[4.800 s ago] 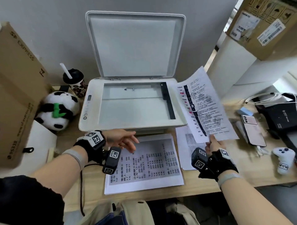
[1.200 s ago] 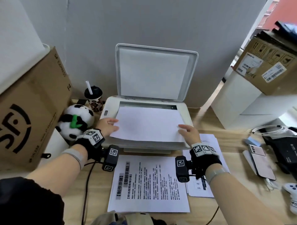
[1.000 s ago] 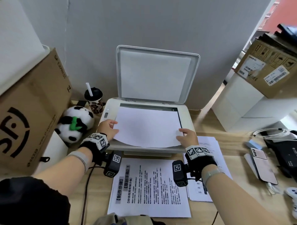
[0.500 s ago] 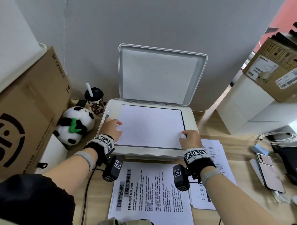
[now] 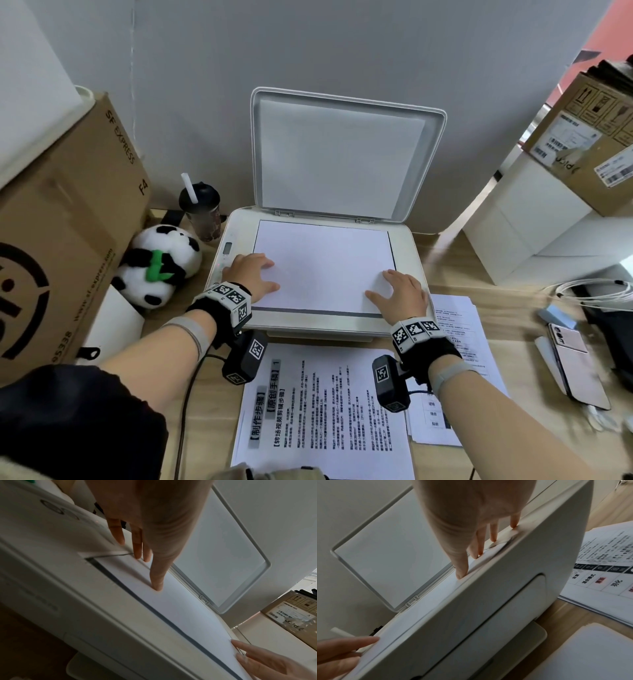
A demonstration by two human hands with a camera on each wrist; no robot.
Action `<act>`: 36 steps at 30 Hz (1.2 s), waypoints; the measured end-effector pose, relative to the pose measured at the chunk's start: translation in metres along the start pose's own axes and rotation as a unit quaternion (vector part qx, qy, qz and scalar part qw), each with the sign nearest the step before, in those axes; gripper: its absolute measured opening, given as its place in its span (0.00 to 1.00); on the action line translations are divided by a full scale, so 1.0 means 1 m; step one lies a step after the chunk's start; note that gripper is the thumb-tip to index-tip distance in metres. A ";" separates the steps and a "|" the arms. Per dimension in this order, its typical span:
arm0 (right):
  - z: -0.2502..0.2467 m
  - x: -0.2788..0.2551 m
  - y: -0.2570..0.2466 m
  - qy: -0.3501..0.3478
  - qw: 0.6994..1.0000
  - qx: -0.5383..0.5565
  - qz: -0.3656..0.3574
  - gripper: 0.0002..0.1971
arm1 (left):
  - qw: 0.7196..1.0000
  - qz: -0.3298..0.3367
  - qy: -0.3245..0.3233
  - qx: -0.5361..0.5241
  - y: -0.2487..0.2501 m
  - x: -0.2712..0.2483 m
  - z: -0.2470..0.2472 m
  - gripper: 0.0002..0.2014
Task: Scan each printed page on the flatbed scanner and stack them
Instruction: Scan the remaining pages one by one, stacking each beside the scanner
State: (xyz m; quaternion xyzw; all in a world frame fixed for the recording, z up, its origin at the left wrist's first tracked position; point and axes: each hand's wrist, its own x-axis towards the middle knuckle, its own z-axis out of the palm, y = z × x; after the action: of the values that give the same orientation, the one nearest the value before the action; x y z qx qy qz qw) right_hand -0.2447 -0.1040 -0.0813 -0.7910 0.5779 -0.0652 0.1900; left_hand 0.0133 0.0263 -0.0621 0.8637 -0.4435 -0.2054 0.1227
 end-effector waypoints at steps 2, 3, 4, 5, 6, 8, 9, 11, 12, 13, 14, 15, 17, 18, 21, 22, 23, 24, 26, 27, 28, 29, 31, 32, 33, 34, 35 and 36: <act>-0.001 0.000 0.000 -0.002 1.000 -0.006 0.000 0.32 | 1.000 0.000 -0.004 -0.002 0.001 -0.001 -0.001 0.27; -0.002 0.000 -0.001 0.000 1.000 -0.009 0.000 0.32 | 1.000 0.001 -0.006 -0.001 0.001 -0.001 -0.001 0.27; -0.002 -0.001 -0.001 0.003 1.000 -0.013 0.000 0.32 | 1.000 0.003 -0.007 -0.001 0.001 -0.002 -0.001 0.27; -0.003 -0.002 -0.001 0.005 1.000 -0.016 0.001 0.32 | 1.000 0.003 -0.007 -0.002 0.001 -0.002 0.000 0.27; -0.004 -0.003 -0.002 0.005 1.000 -0.018 0.000 0.32 | 1.000 0.003 -0.006 -0.004 0.001 -0.003 0.000 0.27; -0.004 -0.005 -0.003 0.004 1.000 -0.022 0.000 0.31 | 1.000 0.004 -0.003 -0.010 0.000 -0.004 0.001 0.26; -0.005 -0.006 -0.003 0.001 1.000 -0.023 0.001 0.31 | 1.000 0.002 -0.003 -0.013 0.000 -0.005 0.002 0.26; -0.006 -0.006 -0.005 -0.007 1.000 -0.021 0.004 0.32 | 1.000 0.000 0.000 -0.020 0.000 -0.005 0.002 0.26; -0.006 -0.006 -0.006 -0.010 1.000 -0.021 0.005 0.32 | 1.000 -0.001 0.003 -0.023 0.001 -0.005 0.002 0.26; -0.006 -0.005 -0.006 -0.014 1.000 -0.022 0.006 0.32 | 1.000 -0.001 0.005 -0.025 0.002 -0.004 0.002 0.26; -0.006 -0.006 -0.007 -0.016 1.000 -0.024 0.006 0.32 | 1.000 -0.001 0.006 -0.026 0.003 -0.005 0.001 0.25; -0.007 -0.006 -0.008 -0.017 1.000 -0.025 0.007 0.32 | 1.000 -0.001 0.006 -0.027 0.003 -0.004 0.001 0.25; -0.007 -0.007 -0.008 -0.014 1.000 -0.025 0.008 0.32 | 1.000 0.000 0.006 -0.023 0.003 -0.004 0.001 0.25; -0.007 -0.008 -0.008 -0.013 1.000 -0.025 0.008 0.32 | 1.000 -0.001 0.005 -0.022 0.003 -0.004 0.001 0.25; -0.006 -0.008 -0.008 -0.012 1.000 -0.027 0.008 0.32 | 1.000 -0.007 0.002 -0.023 0.001 -0.003 0.002 0.26; -0.006 -0.008 -0.007 -0.014 1.000 -0.026 0.007 0.32 | 1.000 -0.006 0.003 -0.022 0.001 -0.003 0.002 0.26; -0.006 -0.008 -0.007 -0.017 1.000 -0.025 0.006 0.32 | 1.000 -0.004 0.004 -0.020 0.001 -0.003 0.002 0.26; -0.006 -0.008 -0.007 -0.020 1.000 -0.021 0.006 0.32 | 1.000 -0.003 0.004 -0.017 0.002 -0.003 0.002 0.26; -0.004 -0.006 -0.006 -0.011 1.000 0.000 0.010 0.31 | 1.000 -0.001 0.007 -0.022 0.002 -0.002 0.003 0.25; -0.003 -0.004 -0.005 0.010 1.000 0.025 0.014 0.30 | 0.999 0.000 0.016 -0.036 0.001 0.000 0.003 0.24; -0.001 -0.002 -0.003 0.038 0.997 0.061 0.019 0.27 | 0.998 0.001 0.028 -0.062 0.000 0.004 0.002 0.23; 0.000 0.001 -0.002 0.071 0.991 0.107 0.027 0.24 | 0.995 0.001 0.039 -0.097 -0.001 0.008 0.001 0.22; -0.003 0.005 -0.001 0.118 0.968 0.215 0.060 0.17 | 0.982 0.000 0.061 -0.180 0.001 0.020 -0.007 0.20; -0.006 0.007 -0.001 0.134 0.952 0.261 0.086 0.15 | 0.973 -0.008 0.070 -0.218 0.003 0.026 -0.013 0.20; -0.010 0.009 -0.001 0.149 0.936 0.297 0.115 0.13 | 0.964 -0.019 0.079 -0.253 0.007 0.034 -0.021 0.20; -0.014 0.010 -0.001 0.159 0.922 0.321 0.143 0.12 | 0.953 -0.030 0.088 -0.287 0.011 0.044 -0.030 0.20; -0.017 0.012 0.000 0.164 0.910 0.343 0.166 0.12 | 0.943 -0.041 0.094 -0.316 0.016 0.053 -0.039 0.21; -0.018 0.016 0.002 0.167 0.898 0.365 0.182 0.13 | 0.933 -0.050 0.100 -0.343 0.020 0.064 -0.050 0.23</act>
State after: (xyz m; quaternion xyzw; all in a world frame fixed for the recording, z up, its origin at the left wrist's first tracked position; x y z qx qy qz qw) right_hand -0.2471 -0.1232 -0.0669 -0.5250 0.6705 -0.3671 0.3744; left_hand 0.0551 -0.0358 -0.0256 0.8060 -0.2880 -0.2638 0.4448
